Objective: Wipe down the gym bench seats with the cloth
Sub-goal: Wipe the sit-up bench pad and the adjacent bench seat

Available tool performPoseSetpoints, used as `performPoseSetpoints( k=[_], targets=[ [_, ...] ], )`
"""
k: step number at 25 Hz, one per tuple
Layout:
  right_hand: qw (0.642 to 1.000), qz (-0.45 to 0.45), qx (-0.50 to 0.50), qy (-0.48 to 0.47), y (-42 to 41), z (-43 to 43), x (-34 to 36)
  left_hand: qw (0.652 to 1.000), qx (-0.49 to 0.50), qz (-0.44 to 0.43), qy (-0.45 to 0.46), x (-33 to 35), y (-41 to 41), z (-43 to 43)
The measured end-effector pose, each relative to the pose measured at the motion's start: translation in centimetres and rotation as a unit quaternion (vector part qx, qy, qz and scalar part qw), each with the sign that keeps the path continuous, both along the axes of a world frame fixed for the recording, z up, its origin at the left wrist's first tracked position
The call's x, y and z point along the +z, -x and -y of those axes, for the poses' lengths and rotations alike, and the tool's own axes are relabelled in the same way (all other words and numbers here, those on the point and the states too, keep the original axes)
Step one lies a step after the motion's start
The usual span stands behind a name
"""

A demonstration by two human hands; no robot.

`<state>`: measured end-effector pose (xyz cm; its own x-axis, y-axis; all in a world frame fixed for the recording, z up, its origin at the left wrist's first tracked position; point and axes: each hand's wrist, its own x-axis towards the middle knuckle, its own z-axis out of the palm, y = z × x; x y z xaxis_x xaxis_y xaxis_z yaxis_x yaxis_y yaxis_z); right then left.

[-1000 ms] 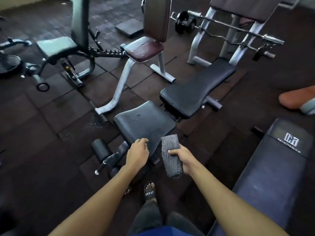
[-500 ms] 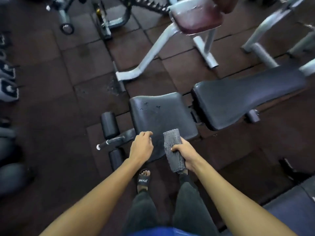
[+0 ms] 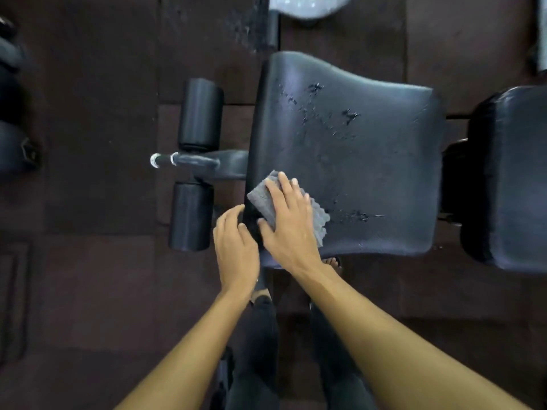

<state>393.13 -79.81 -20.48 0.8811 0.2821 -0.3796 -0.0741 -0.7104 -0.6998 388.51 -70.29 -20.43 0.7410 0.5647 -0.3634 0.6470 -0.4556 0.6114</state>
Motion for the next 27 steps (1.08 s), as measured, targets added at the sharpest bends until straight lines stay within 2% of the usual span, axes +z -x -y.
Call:
performPoseSetpoints(
  k=[2,4,6,8,12,14,16,18,22,27],
  targets=[
    [0.997,0.007,-0.018,-0.079,0.6,0.5,-0.4,0.998,0.019,0.052,-0.031,-0.3,1.1,1.2],
    [0.986,0.063,-0.102,-0.115,0.0,3.0,-0.7,0.991,-0.017,0.095,-0.089,-0.3,1.6,2.9],
    [0.976,0.146,-0.156,-0.032,-1.3,6.4,-1.4,0.987,-0.069,0.074,-0.128,-0.6,1.0,5.0],
    [0.968,0.177,-0.170,0.052,-2.3,9.4,-2.2,0.984,-0.098,0.011,-0.146,-1.2,-0.8,7.2],
    [0.971,0.160,-0.152,0.097,-2.3,11.1,-3.3,0.980,-0.066,-0.074,-0.172,-2.9,-5.3,9.4],
    [0.971,0.152,-0.152,0.103,-2.1,10.9,-3.4,0.974,-0.078,-0.072,-0.202,-3.4,-6.3,9.1],
    [0.972,0.144,-0.158,0.102,-2.2,10.7,-3.4,0.964,-0.141,-0.048,-0.221,-3.7,-5.5,7.9],
    [0.973,0.135,-0.157,0.098,-2.2,10.7,-3.2,0.963,-0.170,-0.044,-0.205,-3.9,-3.4,6.1],
    [0.974,0.124,-0.167,0.091,-2.4,10.4,-2.9,0.986,-0.077,-0.084,-0.118,-3.6,-0.5,4.2],
    [0.960,0.142,-0.203,0.129,-3.3,10.1,-2.5,0.978,-0.101,-0.063,-0.172,-4.2,-6.9,3.8]
  ],
)
